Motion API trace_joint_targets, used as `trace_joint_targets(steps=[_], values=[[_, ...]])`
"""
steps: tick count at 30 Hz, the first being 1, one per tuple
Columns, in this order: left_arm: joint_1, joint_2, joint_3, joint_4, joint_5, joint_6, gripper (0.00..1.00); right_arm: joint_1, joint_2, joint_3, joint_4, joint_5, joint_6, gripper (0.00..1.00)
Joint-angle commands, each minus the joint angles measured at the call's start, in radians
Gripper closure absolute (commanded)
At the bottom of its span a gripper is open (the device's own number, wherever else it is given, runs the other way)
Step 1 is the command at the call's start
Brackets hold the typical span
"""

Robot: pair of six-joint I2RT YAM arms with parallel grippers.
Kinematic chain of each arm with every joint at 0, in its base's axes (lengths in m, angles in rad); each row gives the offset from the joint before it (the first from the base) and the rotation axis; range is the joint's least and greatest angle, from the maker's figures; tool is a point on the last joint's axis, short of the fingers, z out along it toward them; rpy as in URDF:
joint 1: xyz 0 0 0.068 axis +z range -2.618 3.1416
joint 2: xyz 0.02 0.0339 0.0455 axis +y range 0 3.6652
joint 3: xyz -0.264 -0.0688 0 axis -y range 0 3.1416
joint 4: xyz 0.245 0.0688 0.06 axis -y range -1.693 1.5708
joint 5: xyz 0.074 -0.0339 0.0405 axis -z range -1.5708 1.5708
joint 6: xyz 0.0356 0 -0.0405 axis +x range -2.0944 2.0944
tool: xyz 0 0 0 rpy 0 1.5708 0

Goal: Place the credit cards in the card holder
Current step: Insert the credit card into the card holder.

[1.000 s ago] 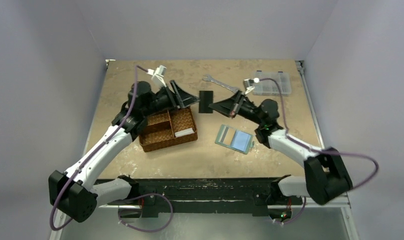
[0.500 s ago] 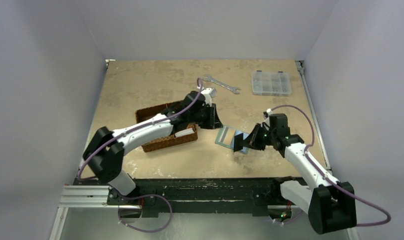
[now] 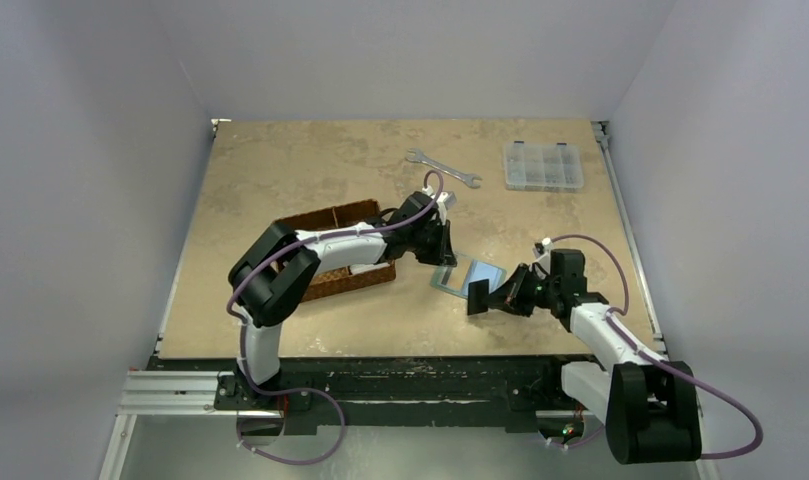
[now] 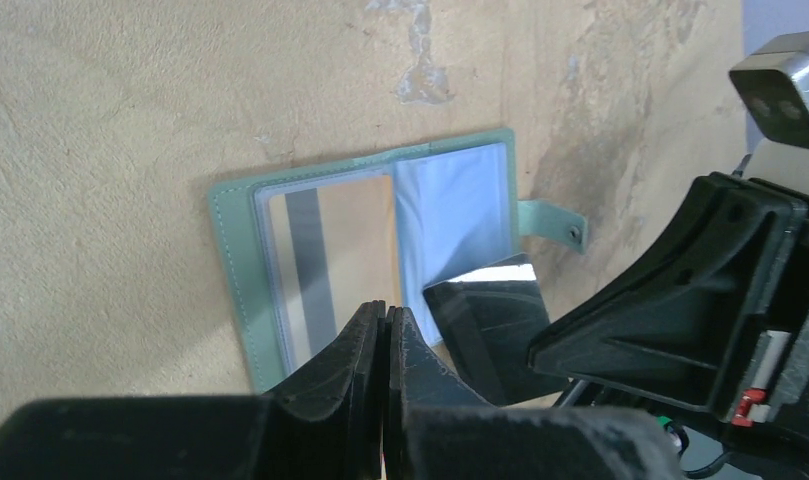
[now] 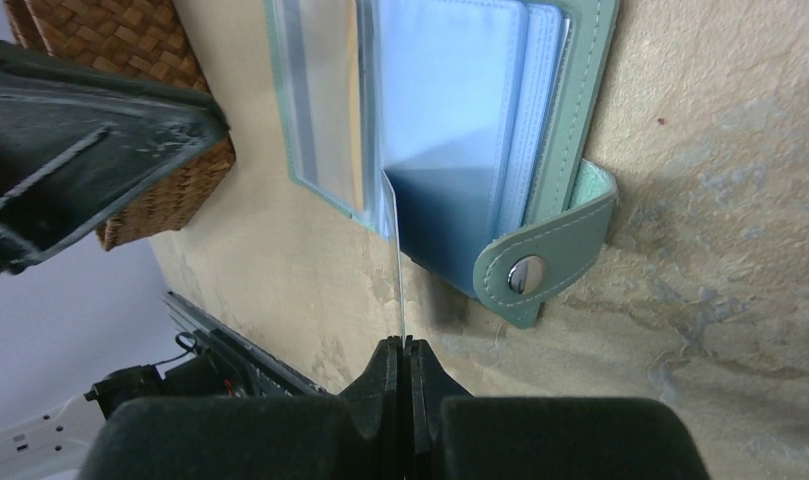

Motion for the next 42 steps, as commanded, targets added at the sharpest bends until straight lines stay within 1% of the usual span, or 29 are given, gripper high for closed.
trace_joint_targets(steps=[1,5,11,15,21,24,27,30,34,42], values=[[-0.003,0.018,0.038,0.045,-0.026,0.045,1.00,-0.013,-0.029,-0.019,0.111,-0.055,0.001,1.00],[-0.004,0.040,0.011,0.045,-0.049,0.044,1.00,-0.019,0.006,-0.013,0.146,-0.072,-0.017,1.00],[-0.003,0.067,-0.009,0.046,-0.072,0.041,1.00,-0.028,0.108,-0.008,0.225,-0.109,-0.036,1.00],[-0.002,0.069,-0.020,0.045,-0.088,0.047,1.00,-0.030,0.136,-0.006,0.259,-0.126,-0.037,1.00],[-0.003,0.079,-0.025,0.010,-0.090,0.047,1.00,-0.030,0.127,-0.008,0.263,-0.125,-0.038,1.00],[-0.002,0.077,-0.033,0.010,-0.095,0.047,1.00,-0.030,0.076,-0.003,0.227,-0.093,-0.042,1.00],[-0.003,0.071,-0.042,0.011,-0.100,0.048,1.00,-0.030,0.050,0.001,0.221,-0.097,-0.030,1.00],[-0.002,0.071,-0.045,0.017,-0.098,0.046,1.00,-0.030,0.096,0.009,0.220,-0.109,-0.050,1.00],[-0.003,0.070,-0.048,0.022,-0.091,0.043,1.00,-0.030,0.152,-0.001,0.260,-0.127,-0.048,1.00],[-0.003,0.057,-0.060,0.026,-0.091,0.040,1.00,-0.030,0.201,-0.021,0.309,-0.104,-0.030,1.00]])
